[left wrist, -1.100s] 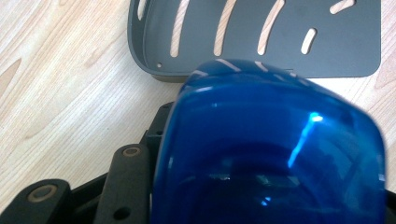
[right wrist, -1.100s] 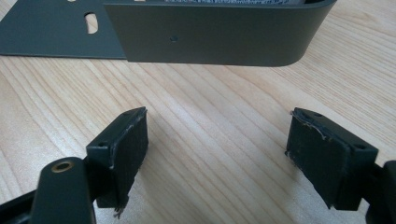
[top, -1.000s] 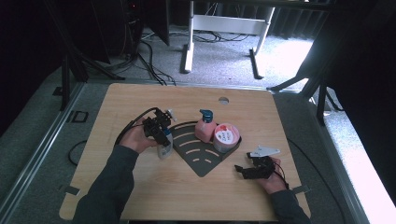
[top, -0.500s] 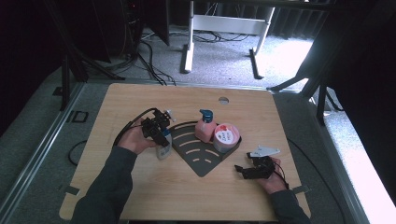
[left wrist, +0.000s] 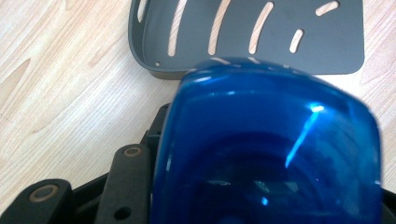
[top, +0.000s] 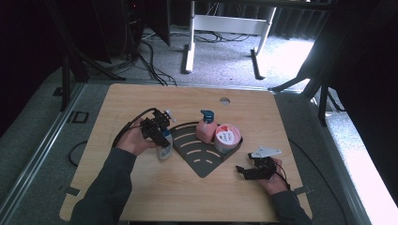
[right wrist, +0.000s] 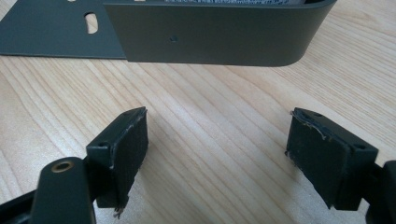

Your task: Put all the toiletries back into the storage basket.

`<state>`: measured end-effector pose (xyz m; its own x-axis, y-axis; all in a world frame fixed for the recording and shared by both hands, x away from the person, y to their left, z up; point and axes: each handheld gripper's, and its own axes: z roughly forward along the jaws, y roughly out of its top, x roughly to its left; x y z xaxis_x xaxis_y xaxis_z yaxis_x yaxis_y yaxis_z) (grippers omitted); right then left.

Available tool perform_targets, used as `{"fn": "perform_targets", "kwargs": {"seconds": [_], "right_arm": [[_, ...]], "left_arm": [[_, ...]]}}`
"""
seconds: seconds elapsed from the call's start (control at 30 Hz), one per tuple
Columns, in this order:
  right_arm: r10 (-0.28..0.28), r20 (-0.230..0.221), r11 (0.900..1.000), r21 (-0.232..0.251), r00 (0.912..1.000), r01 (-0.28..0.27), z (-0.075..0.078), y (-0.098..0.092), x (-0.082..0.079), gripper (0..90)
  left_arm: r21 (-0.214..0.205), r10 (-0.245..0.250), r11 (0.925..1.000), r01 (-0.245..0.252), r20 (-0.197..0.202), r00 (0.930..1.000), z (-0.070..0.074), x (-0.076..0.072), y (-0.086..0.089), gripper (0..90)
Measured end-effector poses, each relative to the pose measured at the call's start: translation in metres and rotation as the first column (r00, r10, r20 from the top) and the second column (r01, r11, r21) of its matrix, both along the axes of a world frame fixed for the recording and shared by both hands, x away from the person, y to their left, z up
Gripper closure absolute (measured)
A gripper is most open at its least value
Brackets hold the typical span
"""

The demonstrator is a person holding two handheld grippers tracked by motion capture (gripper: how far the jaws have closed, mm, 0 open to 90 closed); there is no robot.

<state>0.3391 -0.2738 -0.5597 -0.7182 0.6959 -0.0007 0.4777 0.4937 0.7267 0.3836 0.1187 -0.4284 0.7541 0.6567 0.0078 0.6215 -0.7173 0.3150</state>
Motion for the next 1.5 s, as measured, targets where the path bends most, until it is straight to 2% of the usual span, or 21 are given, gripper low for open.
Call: {"fn": "perform_targets", "kwargs": {"seconds": [0.3, 1.1, 1.27, 1.5], "right_arm": [[0.0, 0.0, 1.0, 0.0, 1.0, 0.0, 0.0, 0.0, 0.0, 20.4], [0.0, 0.001, 1.0, 0.0, 1.0, 0.0, 0.0, 0.0, 0.0, 20.4], [0.0, 0.002, 1.0, 0.0, 1.0, 0.0, 0.0, 0.0, 0.0, 20.5], [0.0, 0.001, 1.0, 0.0, 1.0, 0.0, 0.0, 0.0, 0.0, 20.4]], "left_arm": [[-0.012, 0.01, 0.9999, -0.01, -0.002, 0.9999, 0.002, 0.0, 0.002, 55.1], [-0.032, 0.046, 0.9985, -0.045, 0.037, 0.9982, 0.019, 0.004, 0.002, 55.2], [-0.033, 0.041, 0.9986, -0.04, 0.028, 0.9988, 0.019, 0.004, 0.0, 55.2], [-0.048, 0.064, 0.997, -0.061, 0.043, 0.9971, 0.022, 0.006, -0.001, 55.2]]}}
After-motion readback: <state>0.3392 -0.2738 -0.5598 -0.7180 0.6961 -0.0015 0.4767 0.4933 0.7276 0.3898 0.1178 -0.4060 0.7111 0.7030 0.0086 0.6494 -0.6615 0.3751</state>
